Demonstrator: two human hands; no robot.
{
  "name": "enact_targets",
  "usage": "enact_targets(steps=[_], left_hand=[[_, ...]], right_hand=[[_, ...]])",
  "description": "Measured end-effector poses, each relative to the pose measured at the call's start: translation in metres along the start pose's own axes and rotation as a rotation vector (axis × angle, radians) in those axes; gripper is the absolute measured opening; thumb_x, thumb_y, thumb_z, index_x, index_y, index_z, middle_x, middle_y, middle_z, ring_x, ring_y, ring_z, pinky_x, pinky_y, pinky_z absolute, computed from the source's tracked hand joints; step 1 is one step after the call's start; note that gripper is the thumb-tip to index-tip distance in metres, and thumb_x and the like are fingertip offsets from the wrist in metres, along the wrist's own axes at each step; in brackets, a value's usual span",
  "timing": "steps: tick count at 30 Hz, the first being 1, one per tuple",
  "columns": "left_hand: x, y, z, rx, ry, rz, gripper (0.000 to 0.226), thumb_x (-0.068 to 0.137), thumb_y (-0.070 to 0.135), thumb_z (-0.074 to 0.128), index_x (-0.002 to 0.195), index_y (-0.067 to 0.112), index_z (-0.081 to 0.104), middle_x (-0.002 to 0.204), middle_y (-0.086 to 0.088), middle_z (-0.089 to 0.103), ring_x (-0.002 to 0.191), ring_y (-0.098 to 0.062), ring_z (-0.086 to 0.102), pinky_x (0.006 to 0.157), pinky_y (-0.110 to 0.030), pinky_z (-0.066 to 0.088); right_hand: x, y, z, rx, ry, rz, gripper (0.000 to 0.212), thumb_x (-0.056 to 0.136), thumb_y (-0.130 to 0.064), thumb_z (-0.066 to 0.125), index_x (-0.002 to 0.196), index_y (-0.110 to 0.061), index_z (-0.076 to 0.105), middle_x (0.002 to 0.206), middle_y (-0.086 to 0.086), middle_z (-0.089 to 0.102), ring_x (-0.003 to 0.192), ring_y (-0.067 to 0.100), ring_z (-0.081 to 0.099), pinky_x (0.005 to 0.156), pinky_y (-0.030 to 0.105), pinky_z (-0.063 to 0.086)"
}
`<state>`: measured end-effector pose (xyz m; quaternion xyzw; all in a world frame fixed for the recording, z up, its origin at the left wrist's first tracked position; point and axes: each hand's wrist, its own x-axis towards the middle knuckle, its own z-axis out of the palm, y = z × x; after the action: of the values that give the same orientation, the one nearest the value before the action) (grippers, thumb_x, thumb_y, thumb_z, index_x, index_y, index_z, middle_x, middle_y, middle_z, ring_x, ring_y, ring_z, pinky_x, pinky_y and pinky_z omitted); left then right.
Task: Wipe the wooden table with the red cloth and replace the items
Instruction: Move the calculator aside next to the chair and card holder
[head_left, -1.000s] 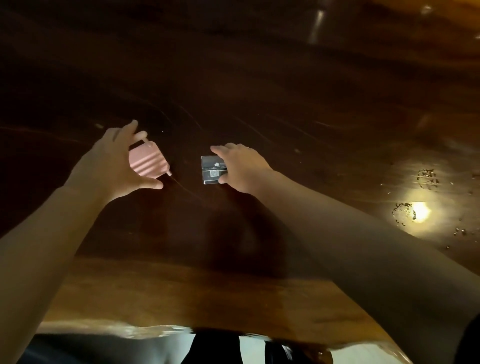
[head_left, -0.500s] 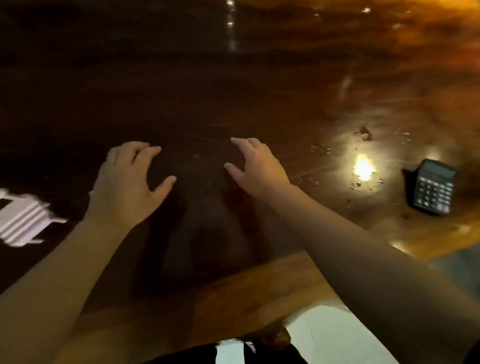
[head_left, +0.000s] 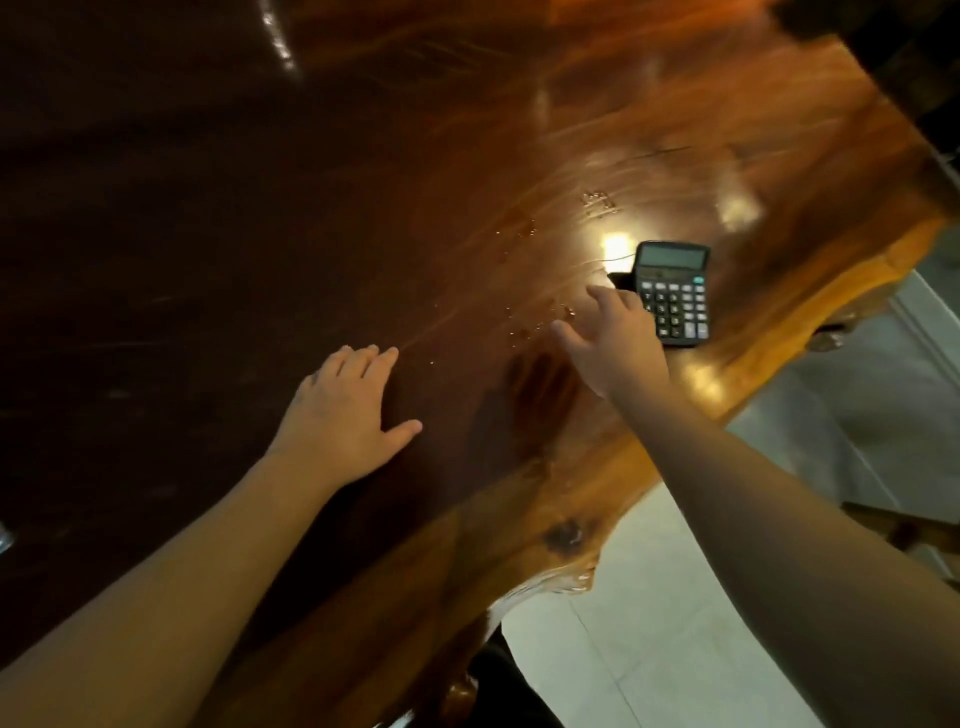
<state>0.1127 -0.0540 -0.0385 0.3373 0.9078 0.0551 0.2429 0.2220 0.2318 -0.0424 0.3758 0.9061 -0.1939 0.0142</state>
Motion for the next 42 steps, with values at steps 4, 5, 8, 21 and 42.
enact_targets(steps=[4, 5, 8, 21, 42], left_hand=[[0.030, 0.045, 0.017, 0.027, -0.017, 0.105, 0.093, 0.084, 0.066, 0.057, 0.156, 0.024, 0.015, 0.162, -0.002, 0.023, 0.148, -0.023, 0.016, 0.117, -0.045, 0.025], [0.036, 0.054, 0.023, 0.024, -0.031, 0.116, 0.093, 0.085, 0.066, 0.057, 0.156, 0.024, 0.015, 0.162, -0.001, 0.022, 0.148, -0.022, 0.015, 0.117, -0.043, 0.024], [0.055, 0.074, 0.038, 0.007, -0.068, 0.125, 0.093, 0.084, 0.065, 0.058, 0.156, 0.026, 0.014, 0.163, 0.000, 0.018, 0.149, -0.020, 0.013, 0.115, -0.040, 0.021], [0.086, 0.097, 0.053, 0.047, 0.014, 0.128, 0.092, 0.083, 0.069, 0.055, 0.153, 0.020, 0.024, 0.158, -0.005, 0.032, 0.145, -0.024, 0.024, 0.115, -0.044, 0.030], [-0.061, -0.049, 0.030, -0.174, 0.078, -0.140, 0.085, 0.083, 0.063, 0.060, 0.152, 0.030, 0.023, 0.159, 0.002, 0.028, 0.146, -0.018, 0.021, 0.114, -0.042, 0.026]], right_hand=[[0.023, 0.057, -0.010, -0.017, 0.034, 0.172, 0.082, 0.086, -0.065, 0.063, 0.150, -0.019, 0.042, 0.152, 0.011, 0.040, 0.137, 0.035, 0.038, 0.106, 0.052, 0.041], [0.028, 0.069, -0.011, -0.018, 0.036, 0.210, 0.084, 0.085, -0.066, 0.064, 0.150, -0.018, 0.040, 0.152, 0.013, 0.039, 0.137, 0.036, 0.037, 0.107, 0.053, 0.040], [0.045, 0.097, -0.012, -0.001, 0.044, 0.307, 0.098, 0.079, -0.069, 0.068, 0.153, -0.017, 0.032, 0.155, 0.016, 0.035, 0.141, 0.037, 0.033, 0.112, 0.054, 0.035], [0.083, 0.126, 0.003, 0.078, 0.028, 0.425, 0.126, 0.064, -0.073, 0.074, 0.160, -0.025, 0.007, 0.155, 0.017, 0.028, 0.141, 0.037, 0.028, 0.109, 0.056, 0.038], [-0.041, -0.074, 0.048, 0.164, -0.074, -0.022, 0.113, 0.069, -0.074, 0.072, 0.157, -0.037, 0.011, 0.157, 0.012, 0.024, 0.145, 0.030, 0.015, 0.107, 0.056, 0.036]])
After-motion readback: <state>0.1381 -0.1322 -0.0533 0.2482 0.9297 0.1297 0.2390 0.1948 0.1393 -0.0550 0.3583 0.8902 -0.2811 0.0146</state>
